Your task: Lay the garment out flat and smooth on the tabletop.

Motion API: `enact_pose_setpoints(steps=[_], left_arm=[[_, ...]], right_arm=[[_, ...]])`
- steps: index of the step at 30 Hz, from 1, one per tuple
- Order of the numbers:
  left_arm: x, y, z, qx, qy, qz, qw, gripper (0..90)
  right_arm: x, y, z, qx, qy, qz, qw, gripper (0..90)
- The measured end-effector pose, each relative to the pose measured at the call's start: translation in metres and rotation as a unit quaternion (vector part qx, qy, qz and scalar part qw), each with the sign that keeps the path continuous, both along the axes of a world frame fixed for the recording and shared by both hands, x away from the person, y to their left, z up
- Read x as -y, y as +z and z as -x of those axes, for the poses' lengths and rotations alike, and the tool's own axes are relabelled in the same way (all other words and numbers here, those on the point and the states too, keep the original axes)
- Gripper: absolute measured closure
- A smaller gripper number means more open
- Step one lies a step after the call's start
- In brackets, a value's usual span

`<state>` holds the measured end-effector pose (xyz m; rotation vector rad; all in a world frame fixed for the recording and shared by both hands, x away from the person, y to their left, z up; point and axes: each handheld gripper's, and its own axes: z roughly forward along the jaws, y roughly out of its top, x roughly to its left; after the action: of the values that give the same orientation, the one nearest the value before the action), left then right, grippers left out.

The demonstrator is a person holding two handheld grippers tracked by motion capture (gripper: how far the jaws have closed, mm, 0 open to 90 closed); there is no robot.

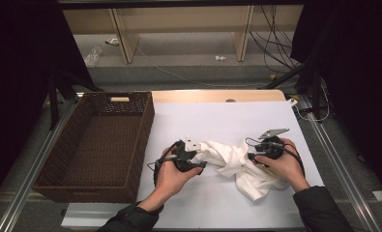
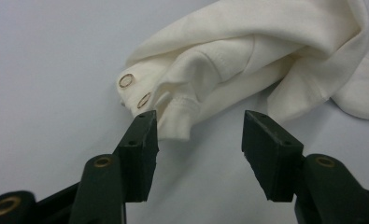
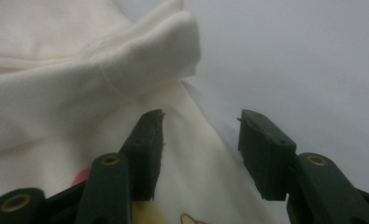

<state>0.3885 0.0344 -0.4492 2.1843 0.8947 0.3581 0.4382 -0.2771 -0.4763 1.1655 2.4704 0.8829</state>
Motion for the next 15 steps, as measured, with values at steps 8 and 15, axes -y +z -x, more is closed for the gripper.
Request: enact_pose_setpoints(steps=[8,15], left_arm=[[0.0007,-0.0009,-0.0004,0.0,-0.003,0.001,1.0,45.6],[0.0006,-0.0014,-0.0008,-0.001,-0.002,0.002,1.0,45.4]], right_arm=[[-0.002,-0.0025,-0.0042,-0.015,0.029,-0.017,0.9993,86.6],[0.0012,-0.0023,-0.0039,0.01,-0.004,-0.016,0.9998,88.5]])
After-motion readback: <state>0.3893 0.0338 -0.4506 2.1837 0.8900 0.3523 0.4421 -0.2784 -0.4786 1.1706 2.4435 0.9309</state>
